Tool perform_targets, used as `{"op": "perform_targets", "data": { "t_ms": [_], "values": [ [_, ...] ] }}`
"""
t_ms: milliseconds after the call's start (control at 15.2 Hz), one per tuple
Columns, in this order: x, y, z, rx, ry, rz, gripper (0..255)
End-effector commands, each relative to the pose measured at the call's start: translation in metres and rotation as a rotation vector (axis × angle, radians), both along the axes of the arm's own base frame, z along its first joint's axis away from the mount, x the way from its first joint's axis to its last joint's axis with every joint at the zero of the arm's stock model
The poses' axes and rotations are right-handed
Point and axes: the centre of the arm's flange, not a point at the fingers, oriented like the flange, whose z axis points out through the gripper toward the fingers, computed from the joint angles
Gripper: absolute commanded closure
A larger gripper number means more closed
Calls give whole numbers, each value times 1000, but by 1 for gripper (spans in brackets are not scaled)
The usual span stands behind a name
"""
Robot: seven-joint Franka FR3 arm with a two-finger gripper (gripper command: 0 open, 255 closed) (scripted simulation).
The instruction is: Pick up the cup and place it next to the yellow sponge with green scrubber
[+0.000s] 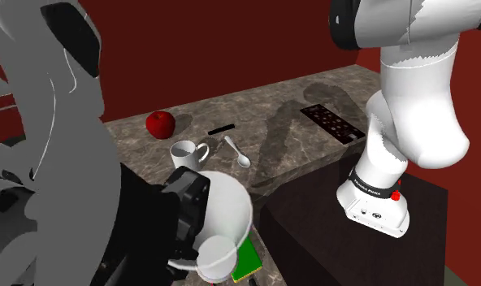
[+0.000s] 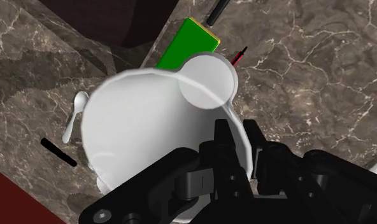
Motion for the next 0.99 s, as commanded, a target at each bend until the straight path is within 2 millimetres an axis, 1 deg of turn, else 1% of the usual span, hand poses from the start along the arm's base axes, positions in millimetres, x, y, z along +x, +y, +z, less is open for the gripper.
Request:
{"op": "perform_targets", "data": {
  "t_ms": [0, 924],
  "values": [
    [-8, 14, -6, -3, -2, -4, 255],
    [-8, 14, -80, -3, -2, -4, 255]
  ]
}}
